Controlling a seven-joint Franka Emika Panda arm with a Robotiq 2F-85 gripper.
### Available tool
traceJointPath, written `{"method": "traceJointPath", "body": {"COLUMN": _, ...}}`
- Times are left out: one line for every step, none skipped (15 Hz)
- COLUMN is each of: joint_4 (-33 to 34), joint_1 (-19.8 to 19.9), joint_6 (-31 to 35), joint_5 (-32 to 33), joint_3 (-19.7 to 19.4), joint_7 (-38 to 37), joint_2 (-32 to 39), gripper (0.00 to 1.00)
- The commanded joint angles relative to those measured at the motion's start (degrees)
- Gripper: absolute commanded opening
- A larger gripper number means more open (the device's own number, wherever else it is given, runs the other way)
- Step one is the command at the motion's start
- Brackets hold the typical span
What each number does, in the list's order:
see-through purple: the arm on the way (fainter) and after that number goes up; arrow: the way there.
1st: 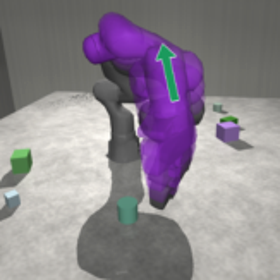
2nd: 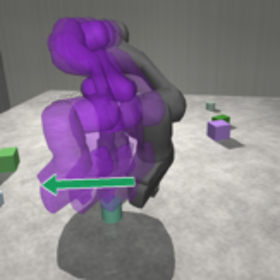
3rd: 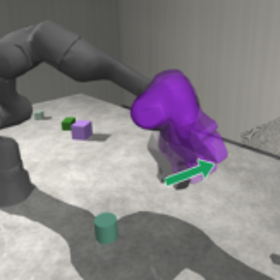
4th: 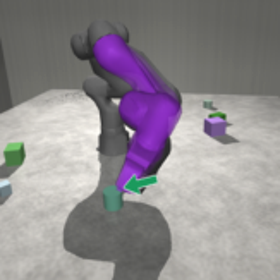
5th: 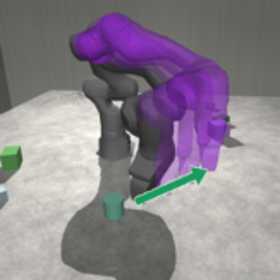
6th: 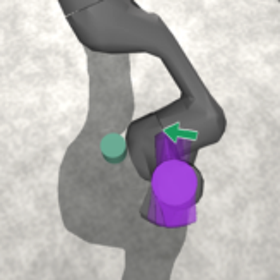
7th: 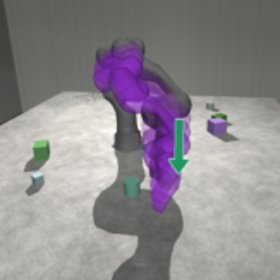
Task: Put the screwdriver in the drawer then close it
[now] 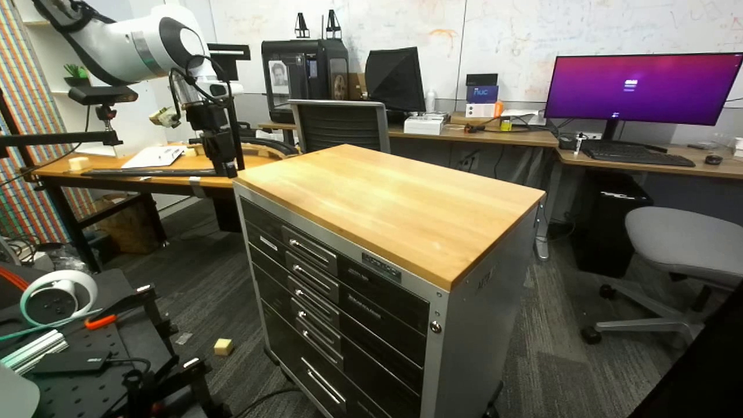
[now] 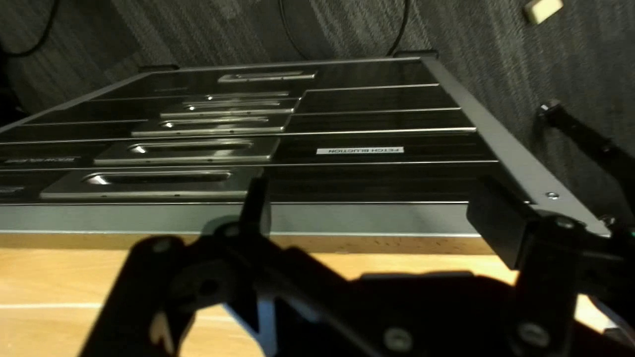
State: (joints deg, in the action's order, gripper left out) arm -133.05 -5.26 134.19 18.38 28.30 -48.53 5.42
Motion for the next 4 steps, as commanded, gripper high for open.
{"method": "traceJointPath", "body": {"joint_4": -0.1, "joint_1": 2.9, "joint_6": -7.2, "joint_5": -15.9, "joint_3": 2.9, "joint_7": 15.5, "joint_2": -9.7, "gripper": 1.00}}
{"method": "traceJointPath", "body": {"joint_4": 0.0, "joint_1": -2.6, "joint_6": -9.0, "joint_5": -20.7, "joint_3": -3.6, "joint_7": 19.6, "joint_2": -12.6, "gripper": 1.00}}
{"method": "traceJointPath", "body": {"joint_4": 0.4, "joint_1": -3.5, "joint_6": -5.8, "joint_5": -13.9, "joint_3": -3.7, "joint_7": 12.6, "joint_2": -6.6, "gripper": 1.00}}
{"method": "traceJointPath", "body": {"joint_4": 0.6, "joint_1": -4.0, "joint_6": -7.2, "joint_5": -16.8, "joint_3": -4.5, "joint_7": 15.5, "joint_2": -8.7, "gripper": 1.00}}
